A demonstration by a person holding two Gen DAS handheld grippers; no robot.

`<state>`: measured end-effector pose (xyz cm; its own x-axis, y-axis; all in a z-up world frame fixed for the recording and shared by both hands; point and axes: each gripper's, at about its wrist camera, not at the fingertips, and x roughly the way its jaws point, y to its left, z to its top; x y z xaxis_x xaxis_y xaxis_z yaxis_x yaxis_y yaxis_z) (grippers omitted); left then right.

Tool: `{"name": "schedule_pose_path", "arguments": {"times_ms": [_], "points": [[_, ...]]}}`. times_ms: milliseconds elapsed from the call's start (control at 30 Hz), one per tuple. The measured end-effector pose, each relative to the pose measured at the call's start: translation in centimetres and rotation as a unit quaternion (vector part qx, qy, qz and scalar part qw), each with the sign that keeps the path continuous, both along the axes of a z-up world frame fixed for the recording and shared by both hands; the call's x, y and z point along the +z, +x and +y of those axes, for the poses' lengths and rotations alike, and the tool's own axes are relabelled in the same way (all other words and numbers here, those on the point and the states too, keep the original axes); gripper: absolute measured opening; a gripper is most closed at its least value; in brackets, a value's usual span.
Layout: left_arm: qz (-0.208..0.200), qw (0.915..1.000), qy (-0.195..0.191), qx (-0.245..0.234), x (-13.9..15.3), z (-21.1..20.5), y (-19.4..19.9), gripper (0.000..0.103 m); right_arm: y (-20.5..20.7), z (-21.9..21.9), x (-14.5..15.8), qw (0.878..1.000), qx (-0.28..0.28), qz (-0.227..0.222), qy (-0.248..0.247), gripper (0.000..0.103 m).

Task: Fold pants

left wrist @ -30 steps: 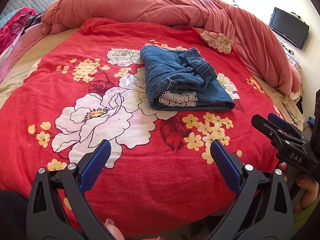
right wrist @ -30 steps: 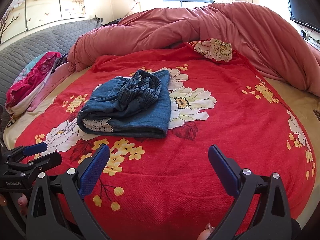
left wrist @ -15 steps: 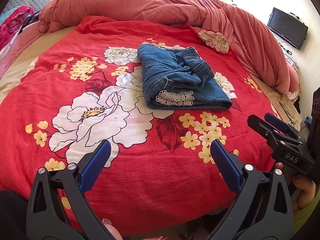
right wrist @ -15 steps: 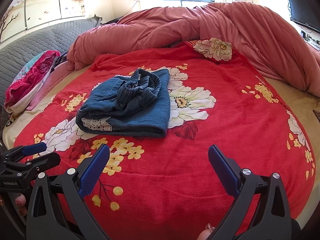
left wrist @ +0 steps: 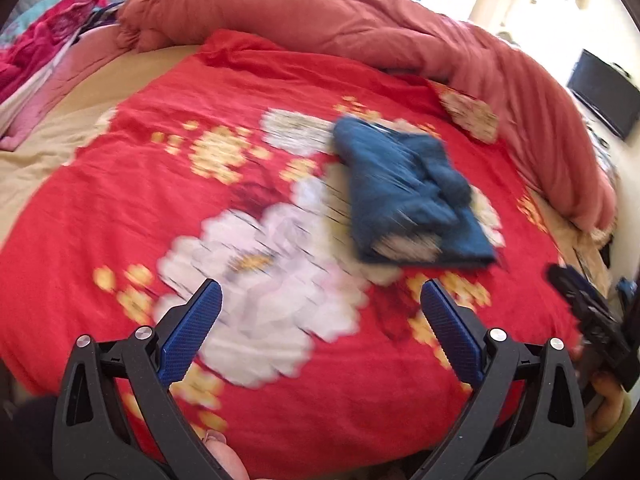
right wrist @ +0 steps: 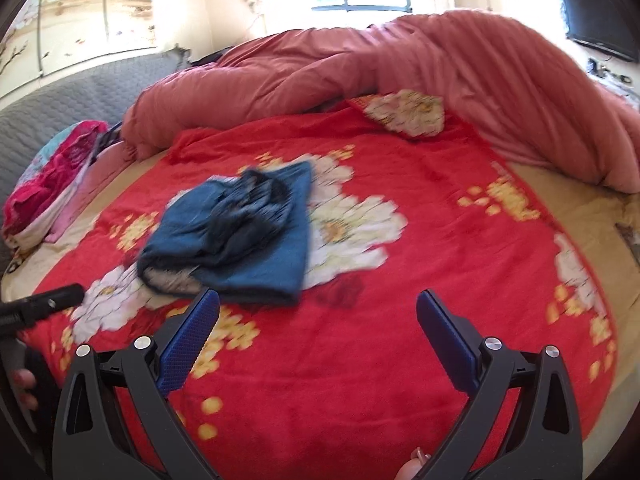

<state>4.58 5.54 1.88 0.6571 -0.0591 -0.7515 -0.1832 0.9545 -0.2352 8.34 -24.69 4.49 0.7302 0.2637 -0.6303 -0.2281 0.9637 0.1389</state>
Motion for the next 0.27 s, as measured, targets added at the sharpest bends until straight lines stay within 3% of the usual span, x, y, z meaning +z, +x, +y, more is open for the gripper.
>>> {"name": "schedule_pose_path", "arguments": {"times_ms": [100, 200, 267], "points": [[0.036, 0.9981, 0.029, 0.04, 0.3, 4.6, 2.8, 0.094, 2.6, -4.2, 1.6, 0.999, -0.043, 0.001, -0.001, 0.098], [0.094, 0.9837, 0.086, 0.127, -0.5, 12.1, 7.3, 0.094, 7.2, -11.1, 1.4, 0.992, -0.118, 0.035, 0.013, 0.098], [0.1, 0.9756, 0.114, 0.159, -0.9, 15.5, 9.5, 0.093, 10.5, -15.4, 0.3, 0.981, -0.187, 0.041, -0.039, 0.098]]}}
